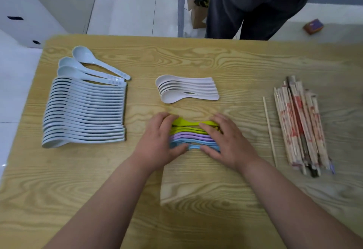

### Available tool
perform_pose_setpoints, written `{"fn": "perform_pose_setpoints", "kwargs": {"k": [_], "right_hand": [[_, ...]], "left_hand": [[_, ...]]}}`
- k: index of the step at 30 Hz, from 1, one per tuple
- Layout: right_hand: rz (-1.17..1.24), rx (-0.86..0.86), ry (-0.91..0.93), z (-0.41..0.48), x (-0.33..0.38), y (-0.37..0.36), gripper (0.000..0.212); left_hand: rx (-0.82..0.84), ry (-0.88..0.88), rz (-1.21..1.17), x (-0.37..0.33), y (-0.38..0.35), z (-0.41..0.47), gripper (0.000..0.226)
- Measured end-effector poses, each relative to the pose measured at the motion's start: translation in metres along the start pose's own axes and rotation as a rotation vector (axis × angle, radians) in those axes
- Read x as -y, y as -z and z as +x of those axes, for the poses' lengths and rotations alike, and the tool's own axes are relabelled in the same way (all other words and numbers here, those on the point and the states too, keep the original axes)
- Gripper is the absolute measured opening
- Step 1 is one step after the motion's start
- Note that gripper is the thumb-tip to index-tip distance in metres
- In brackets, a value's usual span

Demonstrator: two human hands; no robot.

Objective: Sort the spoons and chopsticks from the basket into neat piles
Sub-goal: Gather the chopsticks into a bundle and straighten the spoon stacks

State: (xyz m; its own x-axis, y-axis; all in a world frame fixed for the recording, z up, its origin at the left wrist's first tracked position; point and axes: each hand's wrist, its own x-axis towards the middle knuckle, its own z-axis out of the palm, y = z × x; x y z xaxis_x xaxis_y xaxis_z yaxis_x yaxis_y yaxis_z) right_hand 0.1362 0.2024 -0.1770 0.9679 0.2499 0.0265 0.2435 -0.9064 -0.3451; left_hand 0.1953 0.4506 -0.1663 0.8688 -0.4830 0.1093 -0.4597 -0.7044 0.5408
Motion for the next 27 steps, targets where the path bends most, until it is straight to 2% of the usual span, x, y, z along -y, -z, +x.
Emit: {"fn": "perform_pose_setpoints", "kwargs": {"k": [2,8,10,13,16,20,23,27], "right_hand": [[-0.002,0.011,0.023,-0.003,-0.001,-0.001,0.063],[0.004,-0.046,0.055,-0.003,-0.002,-0.005,0.054],[0.010,-0.072,0.067,-0.004,-0.003,-0.009,0.051],[-0.002,-0.111,0.092,-0.007,-0.001,-0.012,0.049],[-0.015,-0.143,0.120,-0.007,0.001,-0.016,0.047],[0.002,-0.193,0.152,-0.008,0.003,-0.020,0.040],[0.027,-0.223,0.152,-0.008,0.004,-0.021,0.037],[0.023,-0.245,0.144,-0.008,0.005,-0.024,0.035]], "left_hand": [[0.015,0.058,-0.097,0.000,0.002,-0.003,0.077],[0.028,0.128,-0.170,0.003,0.012,-0.012,0.066],[0.043,0.184,-0.216,0.001,0.012,-0.013,0.054],[-0.041,0.395,-0.338,-0.009,0.015,-0.003,0.017],[-0.098,0.567,-0.407,-0.012,0.016,0.013,0.028],[-0.067,0.566,-0.380,-0.007,0.021,0.022,0.035],[-0.082,0.476,-0.314,-0.001,0.021,0.015,0.029],[-0.104,0.391,-0.330,0.007,0.020,-0.001,0.034]]}}
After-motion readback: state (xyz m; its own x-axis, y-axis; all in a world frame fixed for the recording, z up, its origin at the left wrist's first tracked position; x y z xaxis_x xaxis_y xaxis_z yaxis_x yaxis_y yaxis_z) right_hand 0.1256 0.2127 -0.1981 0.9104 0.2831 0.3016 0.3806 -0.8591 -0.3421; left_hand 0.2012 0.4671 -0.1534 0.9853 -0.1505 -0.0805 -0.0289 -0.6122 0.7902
